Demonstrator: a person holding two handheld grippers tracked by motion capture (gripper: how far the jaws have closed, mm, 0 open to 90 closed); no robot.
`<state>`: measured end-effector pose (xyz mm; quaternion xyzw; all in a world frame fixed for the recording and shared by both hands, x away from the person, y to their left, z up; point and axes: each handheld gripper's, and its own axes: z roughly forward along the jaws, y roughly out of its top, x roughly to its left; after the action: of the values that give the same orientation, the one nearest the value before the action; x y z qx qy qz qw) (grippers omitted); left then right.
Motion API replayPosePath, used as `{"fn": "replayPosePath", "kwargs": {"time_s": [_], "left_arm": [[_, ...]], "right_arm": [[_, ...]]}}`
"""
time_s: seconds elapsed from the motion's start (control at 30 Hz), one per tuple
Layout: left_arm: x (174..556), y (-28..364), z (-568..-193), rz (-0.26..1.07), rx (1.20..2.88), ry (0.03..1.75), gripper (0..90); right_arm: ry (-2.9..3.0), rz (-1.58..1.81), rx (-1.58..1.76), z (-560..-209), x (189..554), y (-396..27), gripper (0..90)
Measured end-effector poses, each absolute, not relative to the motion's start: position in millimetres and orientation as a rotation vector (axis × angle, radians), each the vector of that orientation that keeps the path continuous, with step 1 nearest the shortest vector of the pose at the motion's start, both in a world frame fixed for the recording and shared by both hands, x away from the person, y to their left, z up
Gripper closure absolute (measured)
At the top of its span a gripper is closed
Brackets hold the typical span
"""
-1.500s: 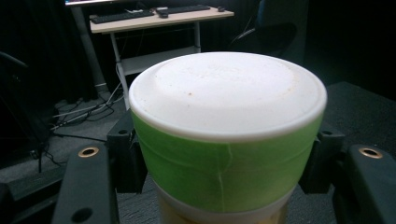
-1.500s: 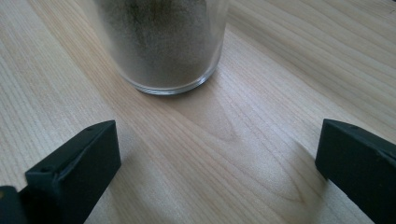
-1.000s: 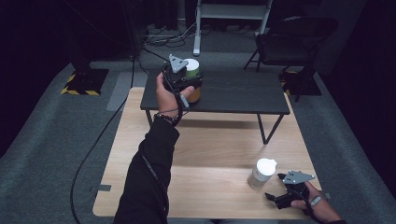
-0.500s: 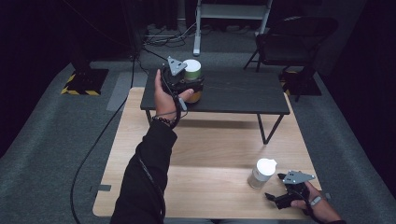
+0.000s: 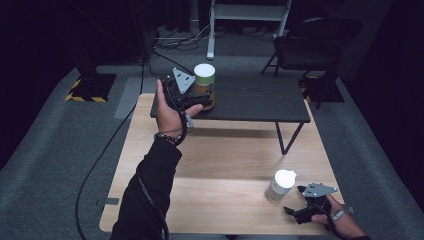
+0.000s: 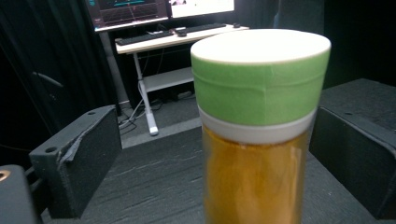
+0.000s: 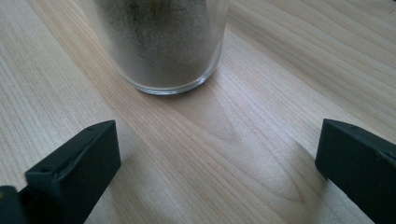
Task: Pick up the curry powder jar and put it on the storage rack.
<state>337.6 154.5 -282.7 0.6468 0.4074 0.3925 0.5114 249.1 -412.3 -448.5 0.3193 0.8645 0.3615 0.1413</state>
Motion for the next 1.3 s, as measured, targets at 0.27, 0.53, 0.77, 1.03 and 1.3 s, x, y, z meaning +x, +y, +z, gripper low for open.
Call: {"fn": "replayPosePath", "kwargs": {"time_s": [0.27,0.53,0.77,1.03,1.3], "left_arm": [[322,157,-293,0.976,1.591,0.917,2.1],[307,157,-301,1.0,1.627,0.875,2.1],[295,156,-312,1.019,1.665,0.856,2.1],[285,155,-326,1.018,1.718,0.83,1.8],[276,157,-338,0.996,1.772,0.805,1.3]], "right_arm": [[2.496,1.044,0.921,-449,249,-412,0.0],[2.495,1.044,0.923,-448,249,-412,0.0],[2.495,1.043,0.923,-448,249,-412,0.0],[2.495,1.043,0.923,-448,249,-412,0.0],[2.495,1.043,0.923,-448,249,-412,0.0]]}}
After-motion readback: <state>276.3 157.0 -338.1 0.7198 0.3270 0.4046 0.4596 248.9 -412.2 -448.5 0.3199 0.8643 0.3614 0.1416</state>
